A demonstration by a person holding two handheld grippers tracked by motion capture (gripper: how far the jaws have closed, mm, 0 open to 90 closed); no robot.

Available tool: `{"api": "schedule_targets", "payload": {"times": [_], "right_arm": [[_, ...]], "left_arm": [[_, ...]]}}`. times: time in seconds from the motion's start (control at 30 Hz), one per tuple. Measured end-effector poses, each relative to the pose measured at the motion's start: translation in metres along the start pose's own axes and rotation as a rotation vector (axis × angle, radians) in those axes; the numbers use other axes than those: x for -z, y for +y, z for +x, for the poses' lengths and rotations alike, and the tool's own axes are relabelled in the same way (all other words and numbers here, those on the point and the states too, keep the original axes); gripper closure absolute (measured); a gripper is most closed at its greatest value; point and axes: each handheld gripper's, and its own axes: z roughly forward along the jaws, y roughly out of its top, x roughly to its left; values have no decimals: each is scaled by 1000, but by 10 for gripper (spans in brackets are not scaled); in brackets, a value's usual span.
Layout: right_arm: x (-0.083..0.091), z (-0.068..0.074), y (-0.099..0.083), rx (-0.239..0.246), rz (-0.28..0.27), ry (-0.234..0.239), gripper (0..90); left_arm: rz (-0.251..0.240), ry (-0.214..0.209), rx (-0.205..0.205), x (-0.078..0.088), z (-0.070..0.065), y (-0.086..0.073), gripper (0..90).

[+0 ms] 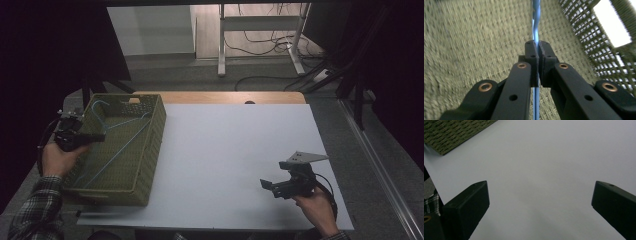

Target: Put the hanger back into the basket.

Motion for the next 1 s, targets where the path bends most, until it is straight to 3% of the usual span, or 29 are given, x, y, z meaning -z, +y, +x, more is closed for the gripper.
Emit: {"api": "schedule_targets", "payload": {"times": [0.07, 0.13, 0.3, 0.43, 0.7, 1.0], "right_arm": [[-1, 0, 0, 1, 3, 0, 8], [-1, 1, 0, 5, 4, -3, 8], [0, 1, 0, 9, 0, -3, 8], [3, 1, 0, 12, -11, 9, 11], [11, 2, 0, 22, -31, -3, 0], [17, -4, -5, 8, -16, -28, 0]], "left_arm": [[32, 21, 0, -4, 2, -1, 869], [49, 81, -11, -6, 1, -2, 857], [-18, 128, -8, 5, -4, -2, 671], [-74, 77, -39, 16, -17, -3, 558], [-197, -58, -121, 28, -59, -7, 314], [-300, -152, -176, 34, -102, -22, 171]]}}
